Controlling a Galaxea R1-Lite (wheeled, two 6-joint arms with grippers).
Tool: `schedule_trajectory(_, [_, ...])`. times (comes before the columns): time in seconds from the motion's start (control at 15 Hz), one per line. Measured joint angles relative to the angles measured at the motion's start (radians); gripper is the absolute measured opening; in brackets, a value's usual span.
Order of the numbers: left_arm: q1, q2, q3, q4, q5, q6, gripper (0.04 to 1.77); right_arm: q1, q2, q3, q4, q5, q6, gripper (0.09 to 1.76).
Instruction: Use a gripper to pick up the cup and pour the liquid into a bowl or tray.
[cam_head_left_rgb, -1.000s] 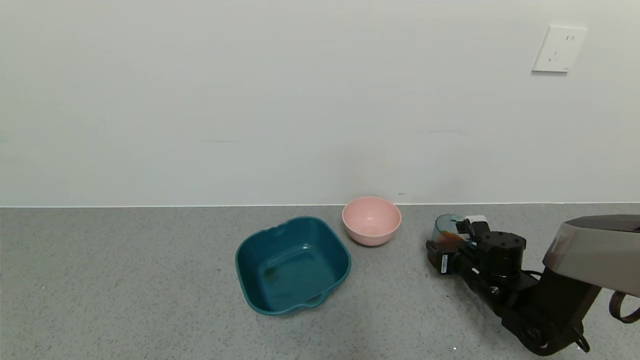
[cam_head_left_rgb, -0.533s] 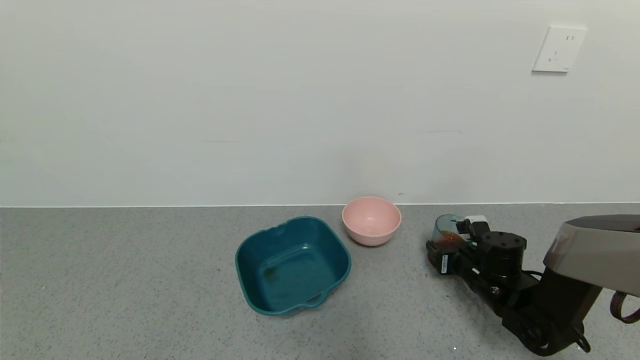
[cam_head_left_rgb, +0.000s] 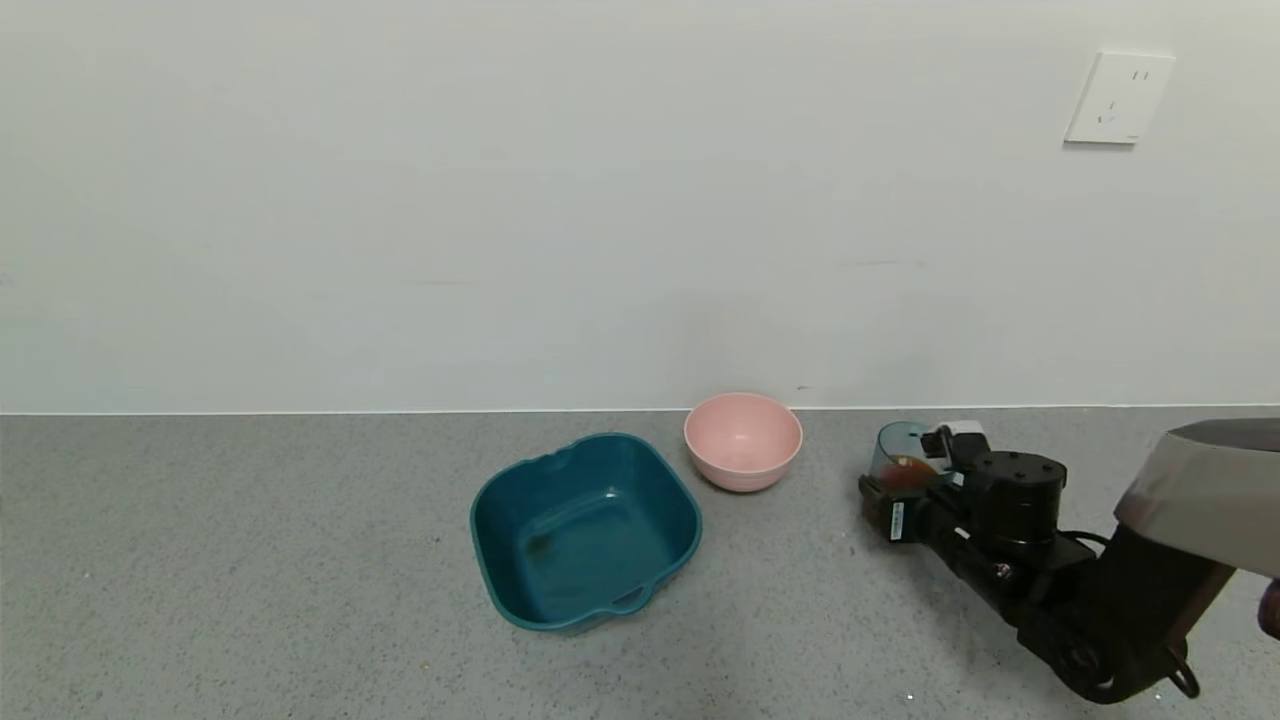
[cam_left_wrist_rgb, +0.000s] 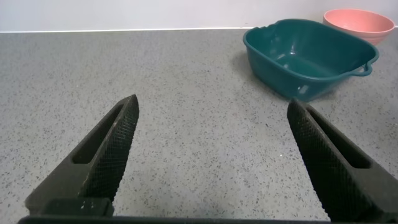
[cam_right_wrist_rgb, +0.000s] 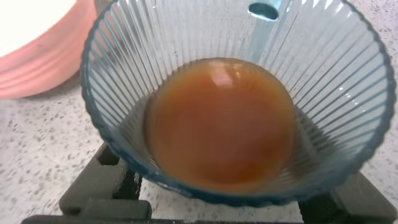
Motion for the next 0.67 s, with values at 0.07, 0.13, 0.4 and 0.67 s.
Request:
schedule_trajectory(0.07, [0.000,0.000,0.000,0.000,0.000,0.000,1.72,0.000,-0.030,-0.006,0.035,0.002,0.000,1.35])
schedule_trajectory(0.13, [0.000,0.000,0.000,0.000,0.000,0.000,1.72,0.002,-0.059,-0.011,0.073,0.003,0.000,1.35])
schedule_trajectory(0.4, [0.000,0.000,0.000,0.000,0.000,0.000,1.72,0.034,-0.215,-0.077,0.325,0.005,-0.002,1.35])
schedule_trajectory(0.67, [0.000,0.000,0.000,0.000,0.000,0.000,1.72,0.126,-0.314,-0.195,0.504,-0.004,-0.052,1.35])
